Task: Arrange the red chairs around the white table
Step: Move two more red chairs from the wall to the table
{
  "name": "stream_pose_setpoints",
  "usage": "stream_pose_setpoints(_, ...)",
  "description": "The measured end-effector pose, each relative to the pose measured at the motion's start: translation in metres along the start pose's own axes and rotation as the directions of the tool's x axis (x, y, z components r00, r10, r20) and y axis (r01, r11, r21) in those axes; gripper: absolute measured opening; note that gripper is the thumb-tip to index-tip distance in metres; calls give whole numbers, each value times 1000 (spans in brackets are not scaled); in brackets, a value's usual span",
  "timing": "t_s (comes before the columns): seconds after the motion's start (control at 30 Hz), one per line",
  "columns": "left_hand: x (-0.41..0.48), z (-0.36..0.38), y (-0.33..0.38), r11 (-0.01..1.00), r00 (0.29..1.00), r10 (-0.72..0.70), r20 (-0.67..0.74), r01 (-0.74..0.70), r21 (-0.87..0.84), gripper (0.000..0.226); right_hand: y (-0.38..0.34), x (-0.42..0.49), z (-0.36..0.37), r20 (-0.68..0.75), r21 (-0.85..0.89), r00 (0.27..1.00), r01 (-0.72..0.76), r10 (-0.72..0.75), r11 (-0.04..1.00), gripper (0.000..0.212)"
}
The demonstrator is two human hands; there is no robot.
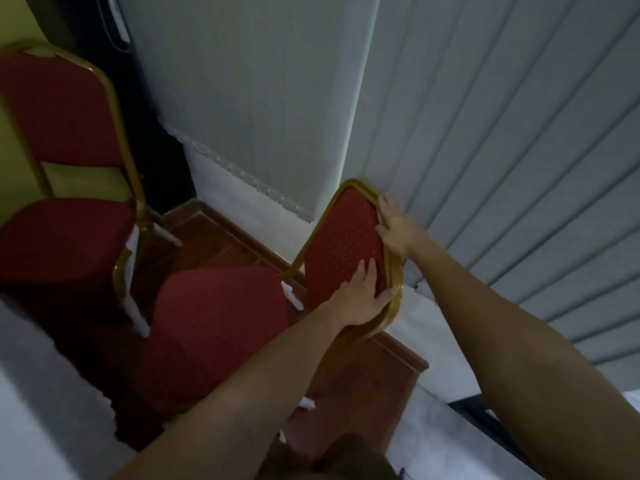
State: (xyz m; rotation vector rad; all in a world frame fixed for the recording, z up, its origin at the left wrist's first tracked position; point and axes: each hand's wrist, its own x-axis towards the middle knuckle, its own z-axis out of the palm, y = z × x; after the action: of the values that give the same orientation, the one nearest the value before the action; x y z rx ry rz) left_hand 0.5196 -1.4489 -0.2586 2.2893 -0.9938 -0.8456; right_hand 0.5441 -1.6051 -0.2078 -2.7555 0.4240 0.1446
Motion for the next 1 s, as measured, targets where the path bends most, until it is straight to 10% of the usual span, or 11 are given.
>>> stream_pose_setpoints(0.23,24,-7,4,965,979,-141,147,169,-202,124,-2,42,0,-122,517,981,-67,151,853,72)
stream_pose_setpoints(0.37,30,-12,24,880,939,-272,209,331,-341,136,11,75,-4,345,763,901,-433,264,480,33)
stream_pose_setpoints(1.0,13,-5,11,865,833,-474,-285,379,-328,105,-34,112,4,430,737,893,-265,-130,621,12)
